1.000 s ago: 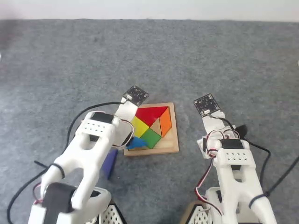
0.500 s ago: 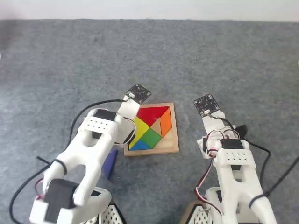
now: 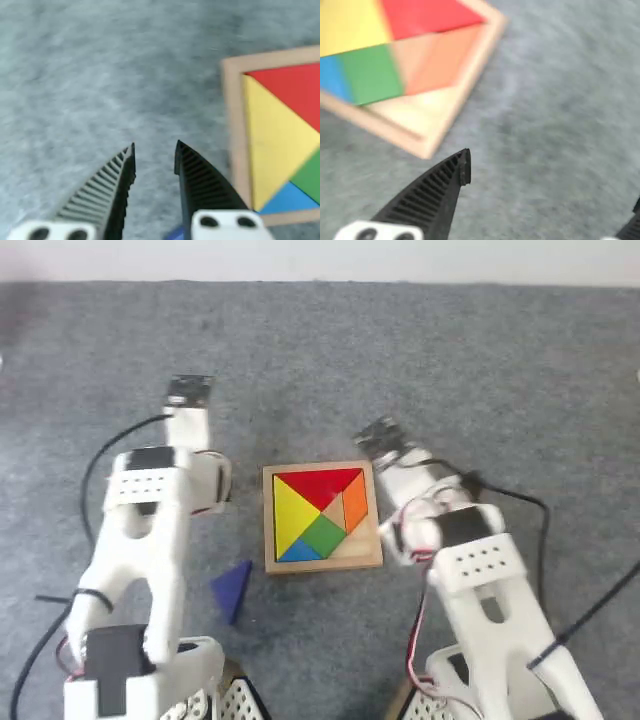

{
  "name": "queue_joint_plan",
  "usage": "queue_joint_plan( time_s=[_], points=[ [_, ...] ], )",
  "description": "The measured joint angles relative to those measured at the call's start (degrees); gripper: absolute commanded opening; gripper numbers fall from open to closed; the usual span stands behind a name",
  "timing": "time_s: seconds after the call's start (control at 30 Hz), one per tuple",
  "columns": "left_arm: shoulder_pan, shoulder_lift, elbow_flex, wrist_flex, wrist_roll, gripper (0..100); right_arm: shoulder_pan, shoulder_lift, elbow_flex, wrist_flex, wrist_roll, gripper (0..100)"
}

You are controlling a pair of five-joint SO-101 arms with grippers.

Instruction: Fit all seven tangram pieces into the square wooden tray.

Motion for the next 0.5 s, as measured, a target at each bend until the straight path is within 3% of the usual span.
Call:
queue_joint_plan(
  time_s=[0.2, 0.5],
  points=[
    [-6.07, 0.35, -0.18, -1.93, 0.62, 14, -19.43, 0.00, 6.33, -0.79, -0.70, 50.4],
    [-6.24, 0.35, -0.18, -1.93, 0.35, 14, -21.71, 11.69, 6.42, -8.00, 0.00, 50.4]
  ],
)
